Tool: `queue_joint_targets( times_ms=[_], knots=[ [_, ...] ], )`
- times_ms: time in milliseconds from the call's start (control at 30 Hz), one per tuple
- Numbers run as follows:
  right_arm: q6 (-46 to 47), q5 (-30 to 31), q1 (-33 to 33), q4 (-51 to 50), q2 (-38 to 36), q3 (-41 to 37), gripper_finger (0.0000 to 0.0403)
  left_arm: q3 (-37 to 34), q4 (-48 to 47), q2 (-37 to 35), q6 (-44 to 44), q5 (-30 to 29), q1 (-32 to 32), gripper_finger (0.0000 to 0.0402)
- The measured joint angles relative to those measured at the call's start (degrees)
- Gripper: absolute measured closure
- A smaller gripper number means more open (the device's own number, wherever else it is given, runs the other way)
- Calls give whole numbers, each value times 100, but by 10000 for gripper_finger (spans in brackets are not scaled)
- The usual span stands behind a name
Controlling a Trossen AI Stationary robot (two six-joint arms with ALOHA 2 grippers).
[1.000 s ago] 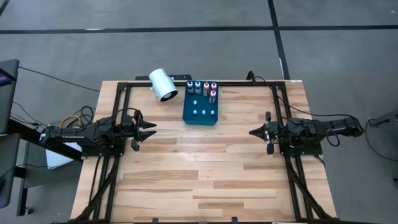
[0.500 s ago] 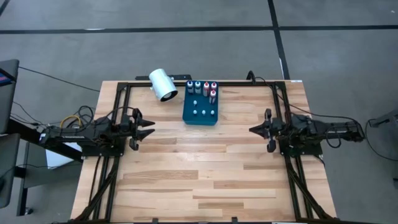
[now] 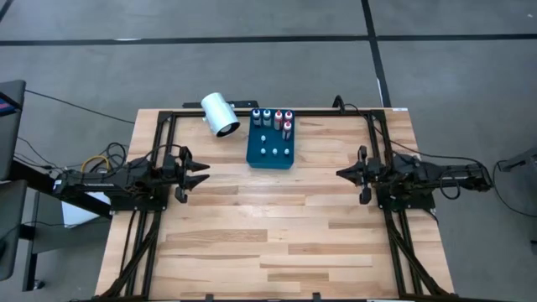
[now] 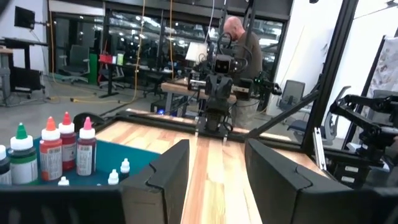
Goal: Pick & Place food coloring
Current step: Return to Home Position
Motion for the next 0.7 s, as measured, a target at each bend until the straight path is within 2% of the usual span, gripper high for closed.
queue_joint_targets(
  times_ms=[167, 433, 700],
  knots=[
    [1, -5, 0, -262, 0, 0, 403, 0, -289, 0, -4, 0, 0, 255],
    [2, -13, 0, -432, 0, 0, 403, 0, -1397, 2, -12, 2, 0, 255],
    [2, -17, 0, -448, 0, 0, 403, 44, -1523, 88, -17, 59, 0, 255]
  ],
)
